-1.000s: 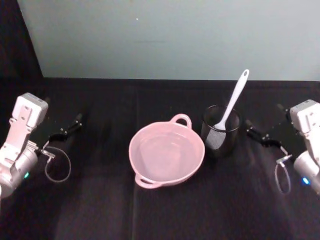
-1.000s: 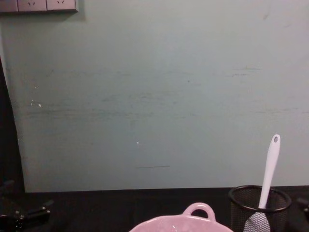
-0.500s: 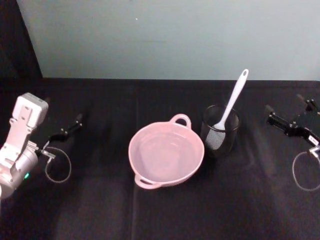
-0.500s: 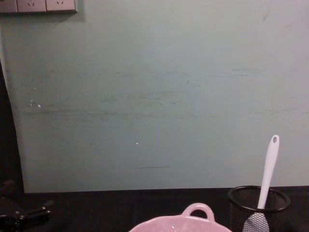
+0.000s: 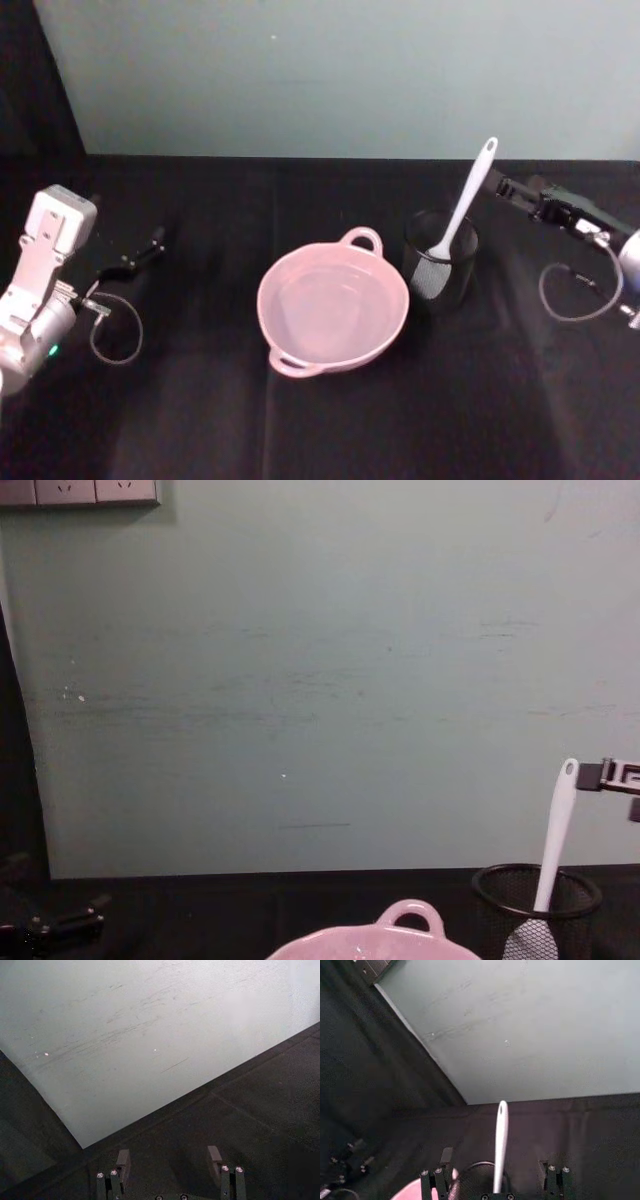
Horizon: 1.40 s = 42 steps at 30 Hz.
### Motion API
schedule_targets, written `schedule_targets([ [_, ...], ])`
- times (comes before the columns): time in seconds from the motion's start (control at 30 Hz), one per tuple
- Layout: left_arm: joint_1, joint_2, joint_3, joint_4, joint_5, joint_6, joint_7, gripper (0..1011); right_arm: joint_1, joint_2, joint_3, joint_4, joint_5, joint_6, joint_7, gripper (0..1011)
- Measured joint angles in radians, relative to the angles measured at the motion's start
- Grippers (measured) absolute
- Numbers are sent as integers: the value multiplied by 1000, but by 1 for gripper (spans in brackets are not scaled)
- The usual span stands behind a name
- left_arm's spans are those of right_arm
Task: Use the one hand to pick up the spoon and stir the clear water in the bowl.
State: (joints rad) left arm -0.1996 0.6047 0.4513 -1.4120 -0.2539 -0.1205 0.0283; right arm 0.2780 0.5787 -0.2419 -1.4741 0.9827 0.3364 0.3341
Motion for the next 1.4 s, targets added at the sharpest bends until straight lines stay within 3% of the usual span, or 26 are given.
schedule_targets([
  [0.2,0,0,0,0,0,0,0,1011,80,-42,-33,102,46,40,30,1004],
  [0.53,0,0,0,0,0,0,0,1011,177,-89,-99,241,44,2,90,1004],
  [0.67,0,0,0,0,0,0,0,1011,194,-97,-117,272,38,-19,107,1004],
  [0.93,0,0,0,0,0,0,0,1011,188,-94,-111,261,38,-17,105,1004],
  [1.17,0,0,0,0,0,0,0,1011,183,-92,-107,255,37,-14,101,862],
  [1.4,0,0,0,0,0,0,0,1011,181,-91,-105,251,37,-12,99,629],
])
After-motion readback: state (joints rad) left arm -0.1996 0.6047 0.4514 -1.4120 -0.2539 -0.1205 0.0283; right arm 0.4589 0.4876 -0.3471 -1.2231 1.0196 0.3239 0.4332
